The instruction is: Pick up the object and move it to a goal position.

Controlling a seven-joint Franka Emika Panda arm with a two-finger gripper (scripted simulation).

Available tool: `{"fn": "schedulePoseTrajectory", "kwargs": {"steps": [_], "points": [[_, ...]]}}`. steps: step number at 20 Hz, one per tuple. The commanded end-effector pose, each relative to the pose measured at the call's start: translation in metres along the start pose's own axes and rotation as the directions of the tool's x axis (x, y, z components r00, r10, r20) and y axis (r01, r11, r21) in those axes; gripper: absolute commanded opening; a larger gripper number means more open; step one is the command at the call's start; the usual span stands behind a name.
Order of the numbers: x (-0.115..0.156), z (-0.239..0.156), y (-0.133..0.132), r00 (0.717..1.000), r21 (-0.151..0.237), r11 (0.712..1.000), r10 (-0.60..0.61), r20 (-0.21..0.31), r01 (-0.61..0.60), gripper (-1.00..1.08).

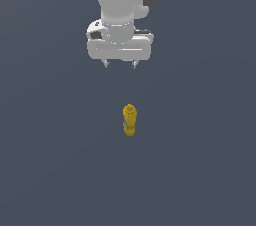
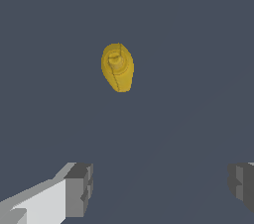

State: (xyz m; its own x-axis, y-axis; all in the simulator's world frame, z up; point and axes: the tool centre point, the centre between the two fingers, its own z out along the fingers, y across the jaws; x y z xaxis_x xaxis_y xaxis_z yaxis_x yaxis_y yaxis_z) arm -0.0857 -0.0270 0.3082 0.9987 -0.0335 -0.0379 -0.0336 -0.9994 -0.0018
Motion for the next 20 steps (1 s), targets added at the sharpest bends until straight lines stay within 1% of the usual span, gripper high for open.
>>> {"fn": "schedulePoseTrajectory", "kwargs": {"steps": [1, 6, 10, 14, 20], "points": [[-0.001, 0.000, 0.001, 1.000, -0.001, 1.000, 0.000, 0.002, 0.000, 1.00], [0.005, 0.003, -0.001, 1.000, -0.002, 1.000, -0.007, -0.001, 0.007, 1.00], [0.017, 0.011, -0.004, 1.000, -0.004, 1.000, -0.021, -0.005, 0.021, 1.00], [0.034, 0.022, -0.010, 0.999, -0.006, 0.999, -0.043, -0.011, 0.043, 1.00], [0.067, 0.050, -0.022, 0.996, -0.009, 0.996, -0.087, -0.023, 0.087, 1.00]]}}
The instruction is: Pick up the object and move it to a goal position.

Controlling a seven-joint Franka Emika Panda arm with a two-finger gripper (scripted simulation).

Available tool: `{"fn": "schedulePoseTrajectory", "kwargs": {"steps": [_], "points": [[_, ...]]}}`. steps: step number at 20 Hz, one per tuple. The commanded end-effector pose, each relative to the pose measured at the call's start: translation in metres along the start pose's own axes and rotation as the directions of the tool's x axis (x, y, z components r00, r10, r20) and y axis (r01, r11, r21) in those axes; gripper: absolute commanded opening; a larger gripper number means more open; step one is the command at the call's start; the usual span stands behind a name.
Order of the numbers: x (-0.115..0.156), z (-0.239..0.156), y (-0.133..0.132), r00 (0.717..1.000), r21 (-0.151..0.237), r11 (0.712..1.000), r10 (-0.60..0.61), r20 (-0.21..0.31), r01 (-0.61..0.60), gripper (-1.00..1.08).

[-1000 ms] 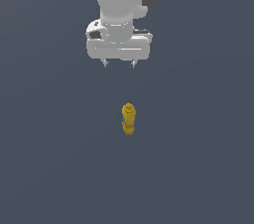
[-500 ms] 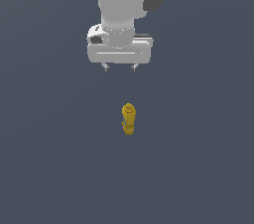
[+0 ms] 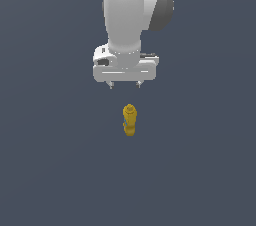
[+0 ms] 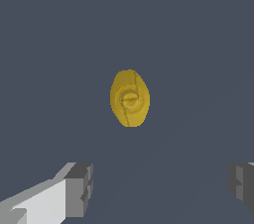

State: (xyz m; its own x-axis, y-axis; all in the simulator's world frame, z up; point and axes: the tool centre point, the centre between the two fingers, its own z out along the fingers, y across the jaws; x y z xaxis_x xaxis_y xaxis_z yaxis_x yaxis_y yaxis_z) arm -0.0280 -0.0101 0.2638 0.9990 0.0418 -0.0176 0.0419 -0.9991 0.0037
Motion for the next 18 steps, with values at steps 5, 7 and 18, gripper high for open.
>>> {"fn": "schedulePoseTrajectory", "kwargs": {"steps": [5, 7, 18], "points": [[0.029, 0.028, -0.010, 0.999, 0.001, 0.999, -0.039, -0.012, 0.039, 1.00], [0.034, 0.033, -0.012, 0.999, 0.002, 0.999, -0.047, -0.014, 0.047, 1.00], [0.041, 0.045, -0.015, 0.998, 0.003, 0.998, -0.058, -0.016, 0.058, 1.00]]}}
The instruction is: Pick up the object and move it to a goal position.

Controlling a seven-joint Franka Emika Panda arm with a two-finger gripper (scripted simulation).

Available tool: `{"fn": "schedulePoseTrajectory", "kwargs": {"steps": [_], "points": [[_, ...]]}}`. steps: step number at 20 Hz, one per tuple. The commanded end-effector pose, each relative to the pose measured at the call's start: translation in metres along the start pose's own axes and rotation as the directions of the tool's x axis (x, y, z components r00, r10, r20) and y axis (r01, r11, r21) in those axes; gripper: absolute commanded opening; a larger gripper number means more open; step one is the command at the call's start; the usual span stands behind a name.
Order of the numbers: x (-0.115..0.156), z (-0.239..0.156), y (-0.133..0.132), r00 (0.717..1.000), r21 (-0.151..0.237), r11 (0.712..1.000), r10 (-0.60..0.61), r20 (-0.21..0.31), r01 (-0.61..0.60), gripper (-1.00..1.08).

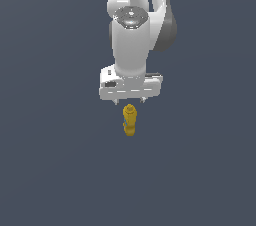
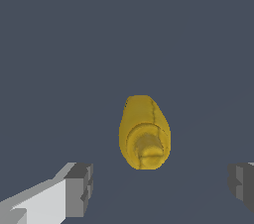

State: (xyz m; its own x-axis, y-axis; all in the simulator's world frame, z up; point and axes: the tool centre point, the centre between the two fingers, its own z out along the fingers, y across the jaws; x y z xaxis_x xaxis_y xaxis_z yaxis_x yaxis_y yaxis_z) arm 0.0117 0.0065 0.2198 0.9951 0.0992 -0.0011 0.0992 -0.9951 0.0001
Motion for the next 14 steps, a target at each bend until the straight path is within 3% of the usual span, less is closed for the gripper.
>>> {"fn": "schedulePoseTrajectory", "kwargs": {"steps": [1, 14], "points": [[0.000, 0.004, 0.000, 1.000, 0.000, 1.000, 0.000, 0.000, 0.000, 1.00], [0.001, 0.049, 0.000, 1.000, 0.000, 1.000, -0.001, -0.001, 0.001, 1.00]]}}
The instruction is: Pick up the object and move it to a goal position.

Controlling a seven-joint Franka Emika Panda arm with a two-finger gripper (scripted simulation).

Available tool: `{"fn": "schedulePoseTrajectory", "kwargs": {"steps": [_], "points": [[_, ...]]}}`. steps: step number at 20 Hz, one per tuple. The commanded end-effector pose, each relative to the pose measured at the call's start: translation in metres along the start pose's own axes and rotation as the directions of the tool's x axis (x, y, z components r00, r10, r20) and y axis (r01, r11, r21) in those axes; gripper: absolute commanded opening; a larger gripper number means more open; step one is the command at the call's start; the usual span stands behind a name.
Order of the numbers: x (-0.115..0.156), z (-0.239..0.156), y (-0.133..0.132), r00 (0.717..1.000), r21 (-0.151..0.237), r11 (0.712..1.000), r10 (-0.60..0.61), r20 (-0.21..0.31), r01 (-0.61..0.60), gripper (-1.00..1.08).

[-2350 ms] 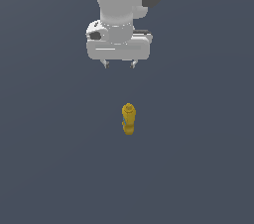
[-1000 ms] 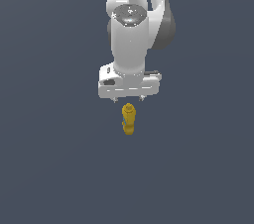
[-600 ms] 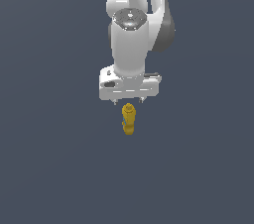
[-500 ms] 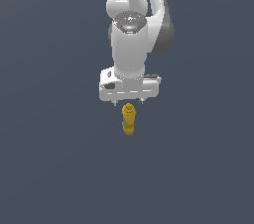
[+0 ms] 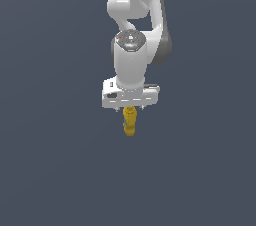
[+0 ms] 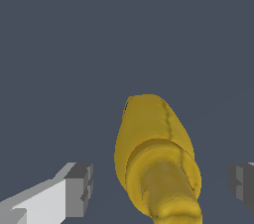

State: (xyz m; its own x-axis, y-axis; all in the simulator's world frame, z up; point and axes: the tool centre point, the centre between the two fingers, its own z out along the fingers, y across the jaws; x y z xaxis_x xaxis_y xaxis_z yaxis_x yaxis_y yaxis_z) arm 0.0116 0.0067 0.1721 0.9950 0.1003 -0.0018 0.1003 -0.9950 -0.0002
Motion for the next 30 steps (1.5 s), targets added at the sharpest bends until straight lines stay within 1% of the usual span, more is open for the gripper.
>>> {"fn": "schedulePoseTrajectory", "kwargs": {"steps": [1, 2, 13, 18, 24, 30], "points": [[0.001, 0.002, 0.000, 1.000, 0.000, 1.000, 0.000, -0.001, 0.000, 1.00], [0.001, 0.002, 0.000, 1.000, 0.000, 1.000, 0.000, -0.001, 0.000, -1.00], [0.001, 0.001, 0.000, 1.000, 0.000, 1.000, 0.000, -0.002, 0.000, -1.00], [-0.005, 0.000, 0.005, 1.000, 0.000, 1.000, 0.000, -0.002, 0.000, -1.00], [-0.026, -0.002, 0.022, 1.000, 0.000, 1.000, 0.000, -0.002, 0.000, -1.00], [-0.062, -0.008, 0.054, 1.000, 0.000, 1.000, 0.000, -0.002, 0.000, -1.00]]}}
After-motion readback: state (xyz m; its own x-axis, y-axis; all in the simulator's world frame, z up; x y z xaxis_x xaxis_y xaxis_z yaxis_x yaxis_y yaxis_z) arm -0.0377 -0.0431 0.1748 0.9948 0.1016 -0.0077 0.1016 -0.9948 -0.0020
